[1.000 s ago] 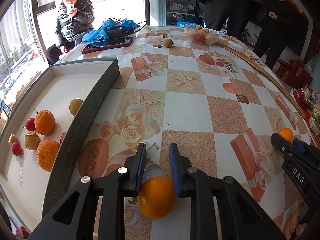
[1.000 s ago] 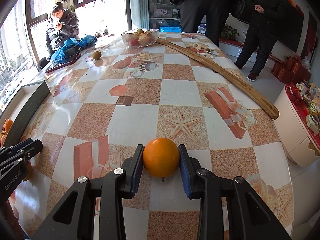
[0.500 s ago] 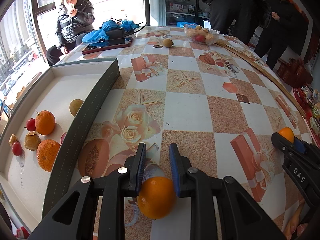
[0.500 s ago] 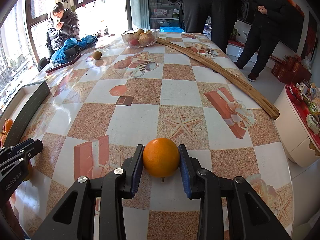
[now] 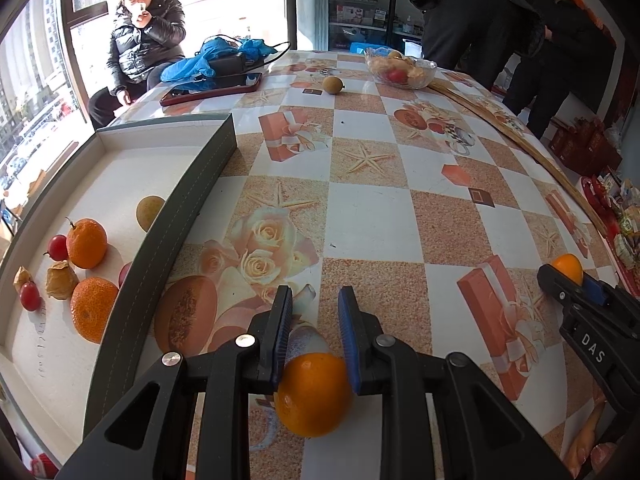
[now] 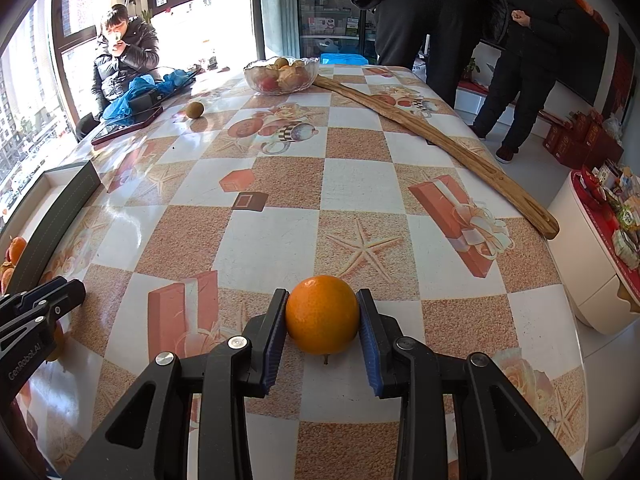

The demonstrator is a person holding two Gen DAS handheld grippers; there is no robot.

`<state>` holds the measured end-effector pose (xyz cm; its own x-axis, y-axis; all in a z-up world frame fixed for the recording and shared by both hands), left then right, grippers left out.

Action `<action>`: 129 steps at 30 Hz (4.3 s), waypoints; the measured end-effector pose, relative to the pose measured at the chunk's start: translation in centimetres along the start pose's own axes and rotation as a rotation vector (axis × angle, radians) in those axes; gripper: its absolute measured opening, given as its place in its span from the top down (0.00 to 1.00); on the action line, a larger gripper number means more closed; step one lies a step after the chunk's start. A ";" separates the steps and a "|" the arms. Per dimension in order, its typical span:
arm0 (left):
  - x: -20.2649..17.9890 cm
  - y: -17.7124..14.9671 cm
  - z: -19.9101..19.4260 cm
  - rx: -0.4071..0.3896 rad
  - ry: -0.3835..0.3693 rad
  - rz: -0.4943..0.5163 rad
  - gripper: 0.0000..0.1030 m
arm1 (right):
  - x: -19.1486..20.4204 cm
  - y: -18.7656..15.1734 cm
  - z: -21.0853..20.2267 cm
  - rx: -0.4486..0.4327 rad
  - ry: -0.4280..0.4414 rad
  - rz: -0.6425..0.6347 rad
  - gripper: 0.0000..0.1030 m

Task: Organize fruits

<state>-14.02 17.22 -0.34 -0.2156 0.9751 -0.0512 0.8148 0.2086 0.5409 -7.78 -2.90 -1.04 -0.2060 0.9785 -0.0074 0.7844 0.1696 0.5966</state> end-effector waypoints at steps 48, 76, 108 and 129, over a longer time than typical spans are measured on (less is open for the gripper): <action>1.9 -0.5 -2.5 0.061 -0.164 -0.053 0.85 | 0.5 0.3 -1.9 0.131 0.175 0.051 0.66; -0.3 -2.2 -1.4 0.025 -0.037 0.128 0.30 | -2.5 2.3 -0.3 0.094 0.097 0.050 0.22; 10.6 3.5 -8.4 -0.011 0.009 -0.067 0.67 | 13.3 8.9 -6.6 0.146 0.437 -0.127 0.64; 20.7 3.7 -2.5 0.090 0.156 -0.207 0.33 | 30.4 9.2 1.3 0.356 0.462 -0.371 0.64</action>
<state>-16.80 37.99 2.71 -0.4568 0.8894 -0.0192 0.7882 0.4146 0.4548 -6.04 28.52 3.24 -0.6642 0.7113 0.2299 0.7418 0.5893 0.3199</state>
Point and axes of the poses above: each gripper's, at about its wrist camera, not at the fingertips, and z roughly the way its jaws point, x to its left, y to its top, the point moved 2 cm from there along z, roughly the way its jaws point, and after that the axes turned 3 degrees about x, right-handed, at the moved point
